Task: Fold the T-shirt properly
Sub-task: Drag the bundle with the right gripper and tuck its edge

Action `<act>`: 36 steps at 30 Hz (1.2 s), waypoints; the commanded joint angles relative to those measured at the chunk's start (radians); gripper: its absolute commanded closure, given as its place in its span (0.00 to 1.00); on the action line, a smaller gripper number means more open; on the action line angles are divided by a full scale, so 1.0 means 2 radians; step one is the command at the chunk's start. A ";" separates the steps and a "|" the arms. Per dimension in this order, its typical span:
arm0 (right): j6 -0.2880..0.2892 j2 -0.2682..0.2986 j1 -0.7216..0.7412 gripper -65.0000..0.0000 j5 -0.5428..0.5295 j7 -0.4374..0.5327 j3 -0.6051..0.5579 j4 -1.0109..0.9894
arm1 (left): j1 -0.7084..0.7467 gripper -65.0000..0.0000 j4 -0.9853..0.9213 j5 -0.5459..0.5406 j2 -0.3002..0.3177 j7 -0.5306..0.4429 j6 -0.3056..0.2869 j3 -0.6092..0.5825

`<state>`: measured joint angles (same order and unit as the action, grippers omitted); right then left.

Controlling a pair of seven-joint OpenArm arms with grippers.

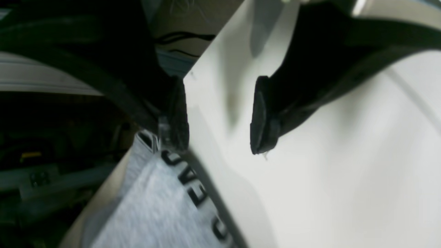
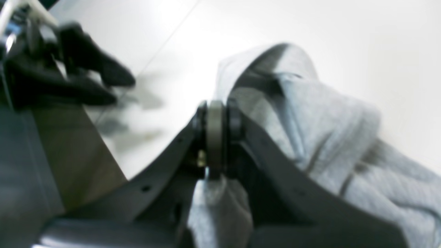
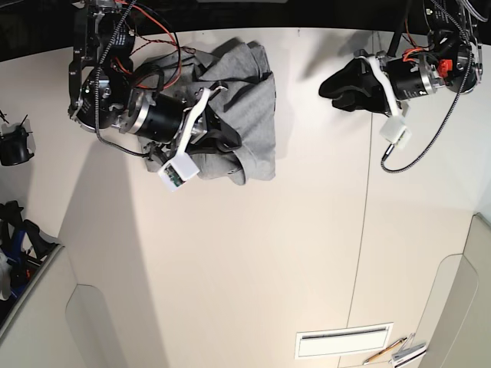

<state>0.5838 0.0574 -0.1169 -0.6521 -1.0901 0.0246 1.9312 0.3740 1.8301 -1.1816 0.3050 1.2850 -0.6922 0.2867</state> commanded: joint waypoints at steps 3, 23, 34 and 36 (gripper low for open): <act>0.004 -0.001 -0.011 1.00 -0.014 0.008 0.027 0.010 | -0.001 0.55 0.006 -0.014 0.005 -0.015 -0.003 -0.025; 0.001 0.032 -0.054 1.00 0.014 0.035 0.128 -0.059 | -0.002 0.67 0.006 -0.017 0.005 -0.031 -0.003 -0.029; -0.002 0.032 -0.064 0.58 0.004 0.077 0.128 -0.130 | -0.003 0.67 0.006 -0.016 0.005 -0.031 -0.003 -0.029; -0.002 0.032 -0.064 0.59 -0.012 0.074 0.128 -0.121 | -0.003 0.67 0.006 -0.017 0.005 -0.031 -0.003 -0.029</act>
<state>0.5758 0.1158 -0.2493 -0.6571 -0.9520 0.2760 1.6711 0.3733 1.8301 -1.1866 0.3077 1.2377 -0.6918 0.2256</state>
